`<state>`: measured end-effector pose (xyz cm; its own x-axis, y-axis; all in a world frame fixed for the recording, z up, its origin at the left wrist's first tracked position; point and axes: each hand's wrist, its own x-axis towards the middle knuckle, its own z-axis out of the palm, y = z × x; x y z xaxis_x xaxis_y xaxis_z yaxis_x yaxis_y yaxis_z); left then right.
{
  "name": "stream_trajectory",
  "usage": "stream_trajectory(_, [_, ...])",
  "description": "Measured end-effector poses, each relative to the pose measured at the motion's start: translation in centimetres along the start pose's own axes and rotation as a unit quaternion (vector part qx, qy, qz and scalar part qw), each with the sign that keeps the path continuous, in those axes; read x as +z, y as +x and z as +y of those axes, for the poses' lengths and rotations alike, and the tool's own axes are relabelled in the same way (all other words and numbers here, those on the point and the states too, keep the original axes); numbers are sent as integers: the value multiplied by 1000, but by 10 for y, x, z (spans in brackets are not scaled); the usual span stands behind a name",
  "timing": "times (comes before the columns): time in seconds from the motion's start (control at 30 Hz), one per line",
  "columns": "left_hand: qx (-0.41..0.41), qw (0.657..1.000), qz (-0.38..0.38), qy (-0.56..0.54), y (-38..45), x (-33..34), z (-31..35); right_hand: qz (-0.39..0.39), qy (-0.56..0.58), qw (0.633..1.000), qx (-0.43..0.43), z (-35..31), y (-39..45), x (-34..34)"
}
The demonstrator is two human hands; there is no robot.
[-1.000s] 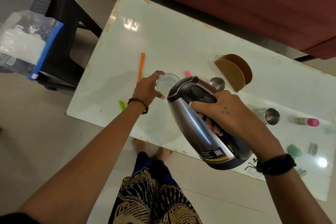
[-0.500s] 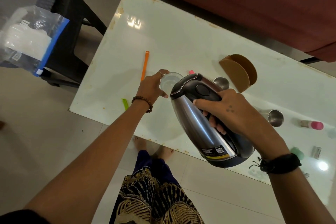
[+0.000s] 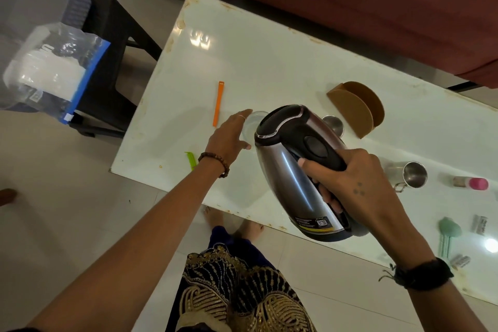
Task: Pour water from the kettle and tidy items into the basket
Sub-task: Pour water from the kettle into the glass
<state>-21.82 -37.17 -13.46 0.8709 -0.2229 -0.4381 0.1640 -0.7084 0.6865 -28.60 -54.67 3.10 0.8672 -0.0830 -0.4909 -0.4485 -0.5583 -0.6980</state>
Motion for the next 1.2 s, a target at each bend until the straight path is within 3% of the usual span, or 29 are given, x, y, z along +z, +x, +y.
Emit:
stream_trajectory(0.2, [19,978,187,-86,-45,-44,2,27,54,997,-53,-42,-20,9])
stream_trajectory(0.37, [29,942,268,-200,-88,-128,-20,-4,103,990,-101,-112,-19,37])
stream_trajectory(0.63, [-59,887,450,-79,-104,-299,-149,-73,197,949,-235,-259,30,160])
stream_trajectory(0.77, [-134,902,409,-8,-89,-363,-231,-94,273,918,-273,-327,77,238])
stream_trajectory(0.9, [-213,908,359,29,-63,-402,-302,-79,298,911,-274,-375,123,332])
stream_trajectory(1.03, [-289,897,334,-32,-43,-421,-351,-16,314,915,-252,-398,154,425])
stream_trajectory(1.2, [-231,891,355,-166,-41,-426,-378,92,343,906,-232,-400,171,511])
